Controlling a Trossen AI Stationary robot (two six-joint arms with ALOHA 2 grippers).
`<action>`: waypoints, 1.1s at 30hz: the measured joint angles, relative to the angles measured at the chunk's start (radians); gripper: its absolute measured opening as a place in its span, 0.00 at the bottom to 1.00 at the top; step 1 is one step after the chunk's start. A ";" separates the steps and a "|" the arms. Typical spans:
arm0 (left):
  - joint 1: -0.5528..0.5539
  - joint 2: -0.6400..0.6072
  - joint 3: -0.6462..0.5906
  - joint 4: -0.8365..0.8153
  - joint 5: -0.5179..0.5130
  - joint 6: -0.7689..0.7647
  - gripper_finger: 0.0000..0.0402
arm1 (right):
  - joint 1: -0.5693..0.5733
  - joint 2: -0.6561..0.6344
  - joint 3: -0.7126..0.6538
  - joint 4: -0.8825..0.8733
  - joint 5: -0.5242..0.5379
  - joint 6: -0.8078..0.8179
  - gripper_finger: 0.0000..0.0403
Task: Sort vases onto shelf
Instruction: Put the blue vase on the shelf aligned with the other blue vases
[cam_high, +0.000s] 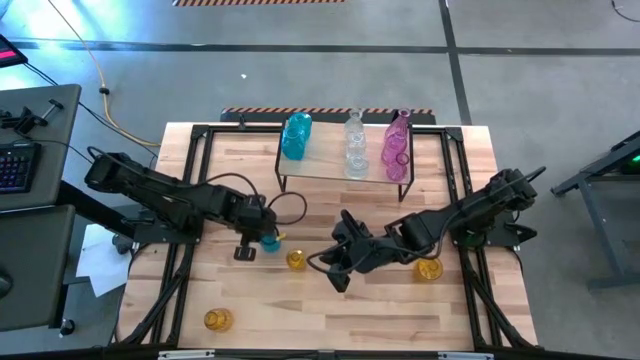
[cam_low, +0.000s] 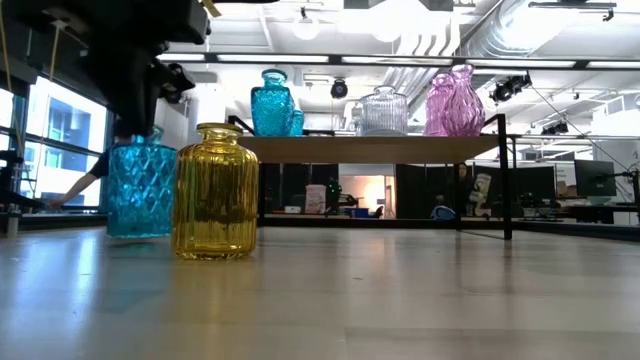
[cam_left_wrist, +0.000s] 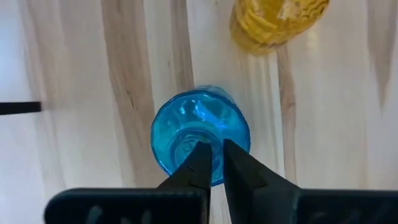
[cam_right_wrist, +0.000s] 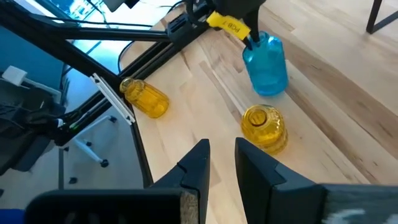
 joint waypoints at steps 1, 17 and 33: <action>0.000 0.000 0.004 -0.005 -0.002 0.000 0.03 | 0.000 0.000 0.000 0.000 -0.007 0.000 0.14; 0.061 -0.002 0.250 -0.168 -0.083 0.011 0.03 | 0.000 -0.042 0.001 -0.123 -0.019 0.052 0.14; 0.307 0.026 0.594 -0.261 -0.136 0.212 0.03 | -0.013 -0.102 0.001 -0.229 -0.010 0.048 0.14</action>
